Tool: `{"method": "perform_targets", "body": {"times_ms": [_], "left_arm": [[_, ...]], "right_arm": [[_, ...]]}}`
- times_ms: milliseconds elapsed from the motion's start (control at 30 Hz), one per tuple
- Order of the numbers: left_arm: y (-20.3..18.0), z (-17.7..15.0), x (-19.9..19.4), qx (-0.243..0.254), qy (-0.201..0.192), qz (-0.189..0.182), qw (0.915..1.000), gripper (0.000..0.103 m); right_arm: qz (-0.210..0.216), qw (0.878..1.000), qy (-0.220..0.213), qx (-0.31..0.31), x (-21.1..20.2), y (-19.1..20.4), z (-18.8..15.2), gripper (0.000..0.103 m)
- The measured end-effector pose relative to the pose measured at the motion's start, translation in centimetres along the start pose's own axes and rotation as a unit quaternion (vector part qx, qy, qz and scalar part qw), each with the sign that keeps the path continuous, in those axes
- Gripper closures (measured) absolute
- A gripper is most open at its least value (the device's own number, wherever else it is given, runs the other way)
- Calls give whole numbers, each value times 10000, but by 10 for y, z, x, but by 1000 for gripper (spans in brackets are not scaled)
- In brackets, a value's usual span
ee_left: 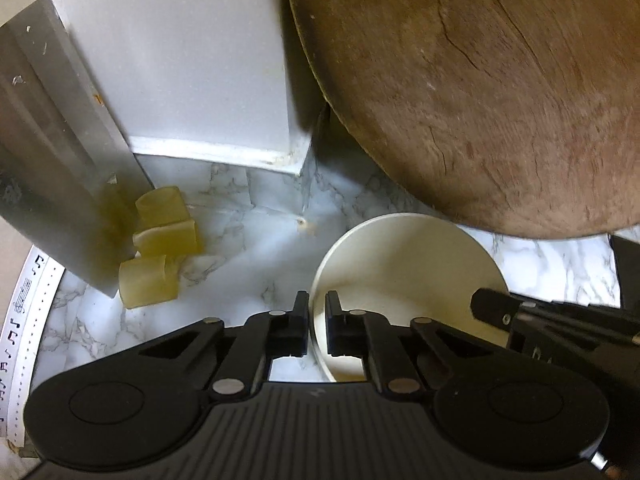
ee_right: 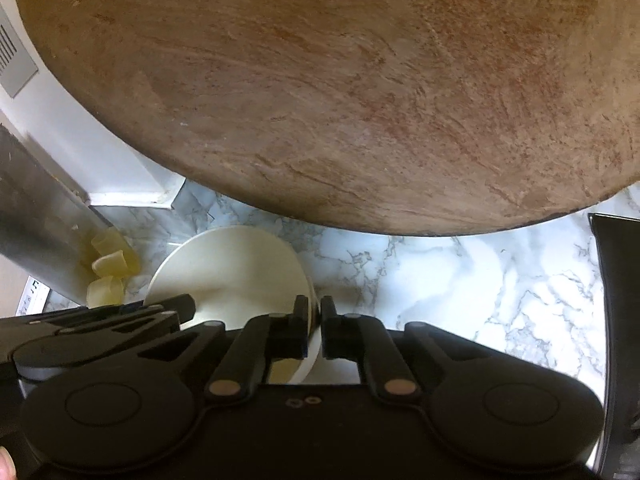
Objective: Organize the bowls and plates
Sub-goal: 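Close both grippers on the rim of the cream bowl, then lift and carry the cream bowl with both grippers over the pink cup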
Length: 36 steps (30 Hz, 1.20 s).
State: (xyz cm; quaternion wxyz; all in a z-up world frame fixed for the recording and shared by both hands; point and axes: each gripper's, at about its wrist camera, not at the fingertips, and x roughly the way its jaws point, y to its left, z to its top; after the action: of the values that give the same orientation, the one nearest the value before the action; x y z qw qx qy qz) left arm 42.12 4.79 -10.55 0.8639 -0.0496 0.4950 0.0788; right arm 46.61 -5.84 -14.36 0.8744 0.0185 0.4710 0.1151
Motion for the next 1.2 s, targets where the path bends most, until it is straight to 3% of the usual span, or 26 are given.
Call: {"method": "perform_targets", "body": {"times_ms": [500, 1200], "left_arm": [[8, -27, -43, 286, -88, -40, 9995, 98], [71, -103, -182, 424, -428, 151, 9981, 97]], "right_arm": [[-42, 10000, 9, -84, -37, 11, -22, 98], [325, 9971, -251, -636, -154, 83, -80, 98]]}}
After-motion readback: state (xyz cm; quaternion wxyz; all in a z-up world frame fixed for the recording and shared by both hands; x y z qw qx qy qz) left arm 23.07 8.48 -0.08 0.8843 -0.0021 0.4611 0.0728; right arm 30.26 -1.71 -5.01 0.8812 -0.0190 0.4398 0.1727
